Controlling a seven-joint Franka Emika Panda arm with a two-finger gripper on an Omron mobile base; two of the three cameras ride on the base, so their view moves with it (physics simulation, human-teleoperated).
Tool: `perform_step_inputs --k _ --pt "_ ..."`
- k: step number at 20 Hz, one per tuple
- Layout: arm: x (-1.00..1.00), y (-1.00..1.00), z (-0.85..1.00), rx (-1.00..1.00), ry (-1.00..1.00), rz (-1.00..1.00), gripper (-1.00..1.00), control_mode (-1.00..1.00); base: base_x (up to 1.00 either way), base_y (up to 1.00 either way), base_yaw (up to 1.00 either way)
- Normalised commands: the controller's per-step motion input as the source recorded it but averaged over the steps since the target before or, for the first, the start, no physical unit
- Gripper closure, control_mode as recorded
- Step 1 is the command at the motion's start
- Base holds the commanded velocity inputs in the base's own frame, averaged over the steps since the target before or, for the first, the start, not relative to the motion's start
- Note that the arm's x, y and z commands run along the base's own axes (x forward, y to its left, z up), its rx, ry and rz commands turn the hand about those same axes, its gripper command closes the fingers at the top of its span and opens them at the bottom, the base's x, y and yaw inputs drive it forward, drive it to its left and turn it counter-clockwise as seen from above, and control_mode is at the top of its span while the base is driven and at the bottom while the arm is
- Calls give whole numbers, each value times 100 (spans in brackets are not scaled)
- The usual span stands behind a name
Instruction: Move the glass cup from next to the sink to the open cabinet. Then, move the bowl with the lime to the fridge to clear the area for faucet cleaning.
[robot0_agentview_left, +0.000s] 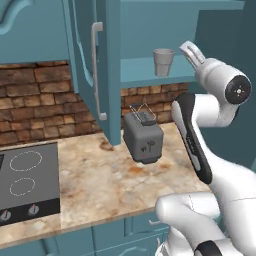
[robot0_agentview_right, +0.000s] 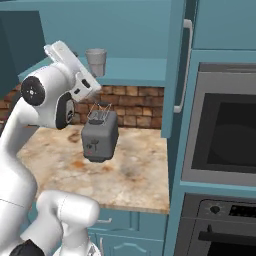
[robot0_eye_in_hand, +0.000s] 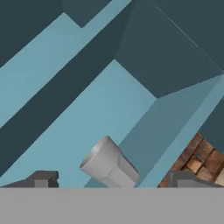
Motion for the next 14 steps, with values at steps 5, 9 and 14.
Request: perform_step_inputs --k 5,9,14 --pt "-100 -2 -100 -18 0 0 -100 -100 0 0 0" --pt "-100 -10 -92 -2 -6 -15 -100 -100 0 0 0" --pt "-21 -1 -5 2 -2 -8 -100 -100 0 0 0"
